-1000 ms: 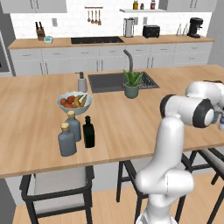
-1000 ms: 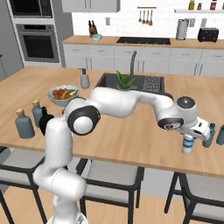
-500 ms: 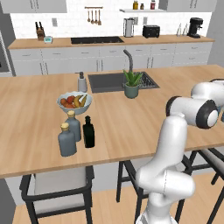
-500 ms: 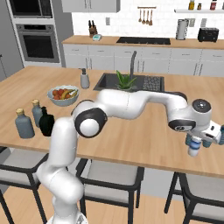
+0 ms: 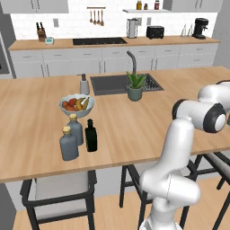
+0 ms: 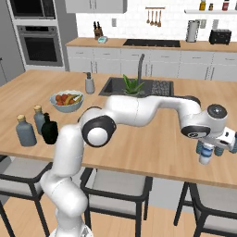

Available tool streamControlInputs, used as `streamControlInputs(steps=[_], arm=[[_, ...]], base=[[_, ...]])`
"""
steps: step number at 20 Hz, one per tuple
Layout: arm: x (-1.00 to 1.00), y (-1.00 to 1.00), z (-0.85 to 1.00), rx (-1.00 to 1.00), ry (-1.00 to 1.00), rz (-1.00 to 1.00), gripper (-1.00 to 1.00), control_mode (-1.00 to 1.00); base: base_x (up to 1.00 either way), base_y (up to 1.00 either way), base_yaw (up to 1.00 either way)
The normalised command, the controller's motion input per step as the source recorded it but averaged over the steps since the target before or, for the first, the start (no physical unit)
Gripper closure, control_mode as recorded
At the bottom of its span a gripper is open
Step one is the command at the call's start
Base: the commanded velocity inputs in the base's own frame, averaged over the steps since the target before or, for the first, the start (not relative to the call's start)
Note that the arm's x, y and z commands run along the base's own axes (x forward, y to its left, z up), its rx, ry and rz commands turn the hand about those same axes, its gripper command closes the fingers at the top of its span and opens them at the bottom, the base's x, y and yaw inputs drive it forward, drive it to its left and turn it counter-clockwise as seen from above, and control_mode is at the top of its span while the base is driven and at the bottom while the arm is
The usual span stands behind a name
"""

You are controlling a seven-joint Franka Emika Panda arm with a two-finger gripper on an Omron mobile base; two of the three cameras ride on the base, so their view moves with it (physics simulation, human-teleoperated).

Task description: Move the plastic bottles in the middle to the plastics group, and the glass bottles in the middle to the glass group.

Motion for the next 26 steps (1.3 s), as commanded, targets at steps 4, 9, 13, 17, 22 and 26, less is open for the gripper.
streamControlInputs(steps=[4,9,13,17,22,26], arm=[[0.23,0.00,-0.04,0.00,0.00,0.12,1.00,-1.00],[0.07,0.00,-0.08,0.00,0.00,0.10,1.00,-1.00],[0.00,0.00,0.00,-0.02,0.00,0.08,1.00,-1.00],[0.00,0.00,-0.19,-0.03,0.00,0.08,1.00,-1.00],[0.00,0.00,-0.35,-0.04,0.00,0.07,1.00,-1.00],[0.00,0.00,-0.28,-0.05,-0.03,0.07,1.00,-1.00]], base=[[0.00,0.00,0.00],[0.00,0.00,0.00],[0.00,0.00,0.00],[0.00,0.00,0.00],[0.00,0.00,0.00],[0.00,0.00,0.00]])
